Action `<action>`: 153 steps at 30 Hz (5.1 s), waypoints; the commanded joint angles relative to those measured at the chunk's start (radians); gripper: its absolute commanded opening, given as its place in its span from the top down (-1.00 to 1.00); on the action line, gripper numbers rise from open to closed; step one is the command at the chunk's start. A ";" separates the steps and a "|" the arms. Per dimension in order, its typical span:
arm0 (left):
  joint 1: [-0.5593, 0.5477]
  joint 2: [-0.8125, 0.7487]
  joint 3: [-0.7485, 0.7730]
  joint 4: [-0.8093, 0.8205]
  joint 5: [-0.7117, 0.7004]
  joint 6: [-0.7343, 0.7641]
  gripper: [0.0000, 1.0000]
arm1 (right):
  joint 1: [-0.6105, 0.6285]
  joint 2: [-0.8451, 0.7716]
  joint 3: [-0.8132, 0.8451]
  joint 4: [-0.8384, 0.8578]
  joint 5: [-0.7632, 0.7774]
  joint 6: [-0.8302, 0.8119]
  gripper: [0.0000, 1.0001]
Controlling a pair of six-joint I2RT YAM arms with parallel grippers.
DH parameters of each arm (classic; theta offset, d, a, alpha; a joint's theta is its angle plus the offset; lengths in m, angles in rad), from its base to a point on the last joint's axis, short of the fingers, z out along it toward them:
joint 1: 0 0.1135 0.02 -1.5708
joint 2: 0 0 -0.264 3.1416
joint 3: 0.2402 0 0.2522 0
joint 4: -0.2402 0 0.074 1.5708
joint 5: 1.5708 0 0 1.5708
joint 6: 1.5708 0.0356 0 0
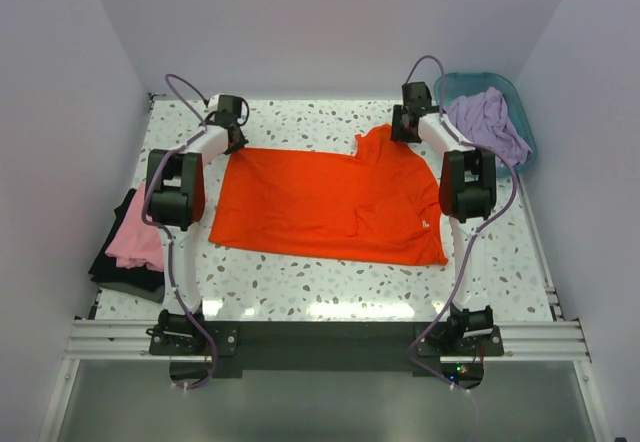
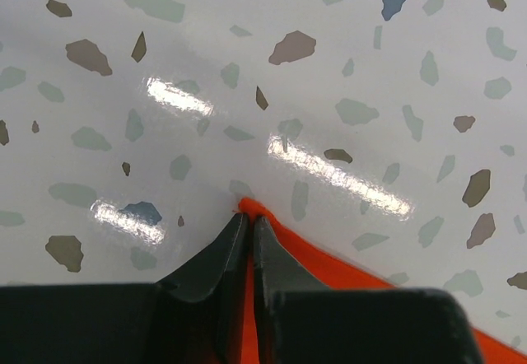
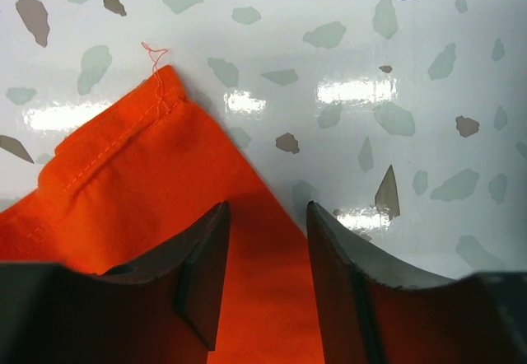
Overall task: Fold and stack the t-shirts
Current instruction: Fold the tshirt
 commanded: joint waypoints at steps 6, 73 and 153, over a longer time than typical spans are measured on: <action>-0.002 -0.023 -0.012 0.060 0.005 -0.034 0.81 | -0.002 0.029 0.066 -0.051 -0.022 0.022 0.57; 0.043 -0.099 -0.026 0.090 0.044 -0.258 1.00 | -0.022 -0.089 0.095 0.047 -0.078 0.042 1.00; 0.116 -0.914 -0.927 0.231 0.214 -0.315 0.02 | 0.020 -1.128 -1.143 0.107 -0.033 0.220 -0.13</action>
